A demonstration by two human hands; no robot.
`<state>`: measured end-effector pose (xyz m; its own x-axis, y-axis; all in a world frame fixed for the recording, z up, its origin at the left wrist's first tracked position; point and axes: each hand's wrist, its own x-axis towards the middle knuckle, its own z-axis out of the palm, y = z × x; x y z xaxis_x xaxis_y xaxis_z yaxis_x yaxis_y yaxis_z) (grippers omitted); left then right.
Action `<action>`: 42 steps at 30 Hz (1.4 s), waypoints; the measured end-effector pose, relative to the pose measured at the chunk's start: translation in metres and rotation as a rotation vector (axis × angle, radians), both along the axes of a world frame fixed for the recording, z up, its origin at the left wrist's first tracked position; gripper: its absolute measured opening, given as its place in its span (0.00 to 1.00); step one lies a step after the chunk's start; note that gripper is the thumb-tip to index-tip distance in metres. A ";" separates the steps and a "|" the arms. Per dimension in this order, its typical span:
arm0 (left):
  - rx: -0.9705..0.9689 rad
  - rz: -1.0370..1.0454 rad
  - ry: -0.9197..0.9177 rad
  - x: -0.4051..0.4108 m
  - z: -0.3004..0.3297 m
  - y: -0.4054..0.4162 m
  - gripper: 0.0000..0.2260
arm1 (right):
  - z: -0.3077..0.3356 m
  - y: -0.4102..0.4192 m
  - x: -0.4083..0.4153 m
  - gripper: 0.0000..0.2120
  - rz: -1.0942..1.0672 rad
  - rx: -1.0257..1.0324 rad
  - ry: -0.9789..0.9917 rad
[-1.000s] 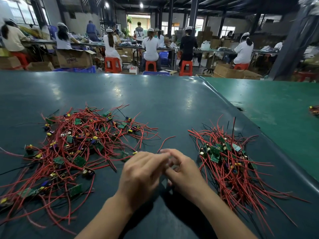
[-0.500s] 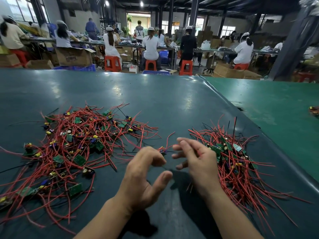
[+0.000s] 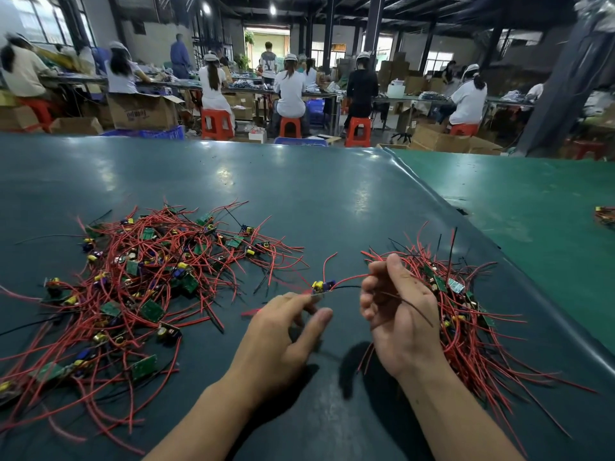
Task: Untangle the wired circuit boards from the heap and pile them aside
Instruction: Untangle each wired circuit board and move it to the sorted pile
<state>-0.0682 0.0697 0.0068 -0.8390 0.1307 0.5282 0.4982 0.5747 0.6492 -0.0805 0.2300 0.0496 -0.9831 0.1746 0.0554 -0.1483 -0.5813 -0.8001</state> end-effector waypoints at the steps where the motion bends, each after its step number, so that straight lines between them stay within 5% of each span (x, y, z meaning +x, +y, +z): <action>1: 0.078 0.022 -0.023 0.000 0.002 0.001 0.13 | 0.000 0.000 0.000 0.14 0.017 -0.002 -0.005; 6: 0.693 -0.046 -0.298 0.000 0.013 0.007 0.10 | 0.001 0.002 0.002 0.15 0.097 -0.024 -0.053; 10: 0.928 -0.197 -0.492 -0.005 0.014 0.006 0.12 | 0.000 0.004 0.003 0.13 0.161 -0.034 -0.075; 16: 1.205 -0.240 -0.521 -0.009 0.013 0.002 0.02 | -0.010 0.000 -0.002 0.14 0.163 -0.002 0.006; 22: 1.024 -0.231 -0.510 -0.008 0.008 0.006 0.11 | -0.019 -0.009 0.004 0.28 0.310 0.550 0.076; 28: 1.048 -0.159 -0.498 -0.012 0.008 0.004 0.16 | -0.017 -0.005 0.005 0.16 0.418 0.503 0.156; 32: 1.031 -0.187 -0.491 -0.010 0.011 0.006 0.16 | -0.019 -0.006 0.000 0.06 0.171 0.504 0.119; 36: 0.603 -0.272 -0.454 -0.001 0.005 0.007 0.11 | -0.013 0.002 -0.007 0.11 -0.027 0.283 0.019; 40: 0.364 -0.376 -0.487 0.007 0.003 0.009 0.13 | -0.014 0.002 -0.006 0.13 -0.039 0.283 -0.013; 42: 0.130 -0.326 -0.362 0.006 -0.001 0.007 0.16 | -0.014 0.001 -0.004 0.12 -0.006 0.294 -0.001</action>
<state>-0.0621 0.0771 0.0061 -0.8978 0.3690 0.2404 0.3682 0.3294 0.8695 -0.0847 0.2314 0.0352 -0.9822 0.1571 0.1031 -0.1498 -0.3236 -0.9343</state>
